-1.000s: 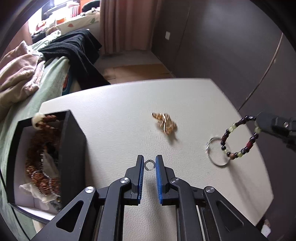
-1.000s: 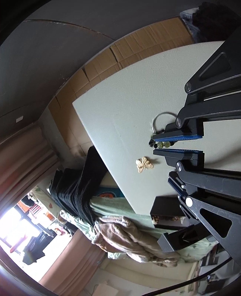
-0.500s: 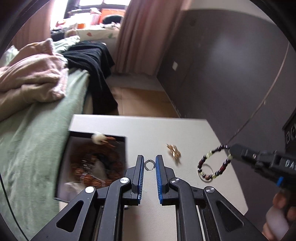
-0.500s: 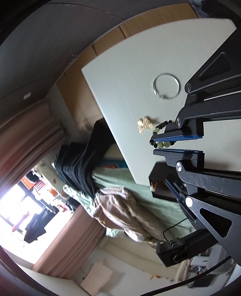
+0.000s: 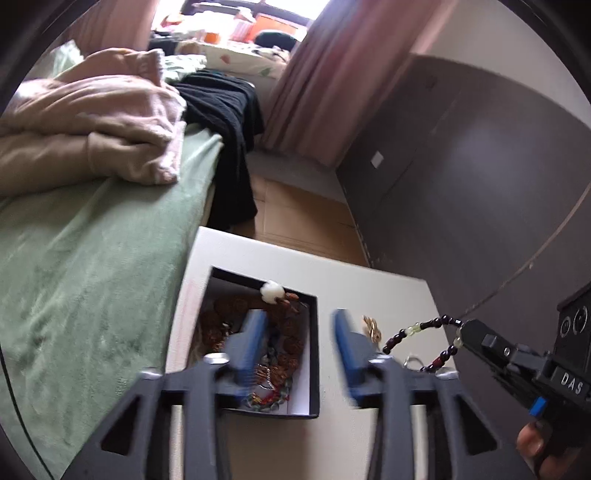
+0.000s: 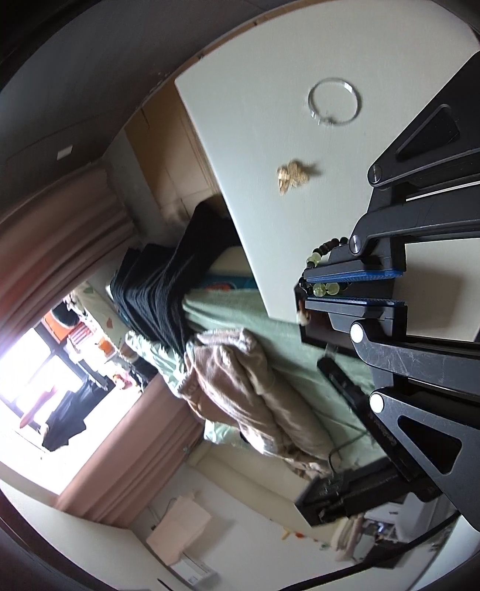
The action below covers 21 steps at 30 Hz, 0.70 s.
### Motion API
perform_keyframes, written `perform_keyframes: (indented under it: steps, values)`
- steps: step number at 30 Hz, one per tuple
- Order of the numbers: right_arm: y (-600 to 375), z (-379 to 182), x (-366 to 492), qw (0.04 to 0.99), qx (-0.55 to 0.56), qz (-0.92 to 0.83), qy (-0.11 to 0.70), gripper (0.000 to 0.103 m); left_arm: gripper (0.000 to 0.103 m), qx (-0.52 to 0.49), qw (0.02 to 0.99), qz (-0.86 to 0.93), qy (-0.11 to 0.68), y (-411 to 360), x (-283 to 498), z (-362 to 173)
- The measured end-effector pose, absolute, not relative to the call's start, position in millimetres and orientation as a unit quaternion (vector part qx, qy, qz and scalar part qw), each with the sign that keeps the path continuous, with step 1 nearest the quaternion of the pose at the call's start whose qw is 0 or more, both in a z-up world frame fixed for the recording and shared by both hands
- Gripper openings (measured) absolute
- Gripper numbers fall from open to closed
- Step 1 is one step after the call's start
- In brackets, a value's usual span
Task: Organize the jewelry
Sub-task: 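Carry the bead bracelet into the black box and open the right tool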
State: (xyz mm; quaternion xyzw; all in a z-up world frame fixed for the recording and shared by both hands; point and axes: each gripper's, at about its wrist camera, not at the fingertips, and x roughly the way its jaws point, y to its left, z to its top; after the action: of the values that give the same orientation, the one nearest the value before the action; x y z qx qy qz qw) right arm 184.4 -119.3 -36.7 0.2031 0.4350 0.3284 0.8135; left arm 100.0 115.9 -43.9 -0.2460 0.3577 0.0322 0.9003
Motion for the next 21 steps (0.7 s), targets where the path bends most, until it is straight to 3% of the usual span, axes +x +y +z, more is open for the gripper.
perform_keyframes:
  steps: [1,3,21]
  values:
    - [-115,-36,183,0.812,0.203,0.334,0.433,0.009,0.068,-0.248,0.902,0.036,0.350,119,97,-42]
    - [-106,-34,182,0.810,0.202,0.344,0.429,0.009,0.077,-0.249,0.907,0.043,0.337,124,92,-38]
    - [-41,-39,180,0.802,0.177,0.376,0.430,0.009,0.077,-0.307,0.896,0.092,0.307,173,79,-38]
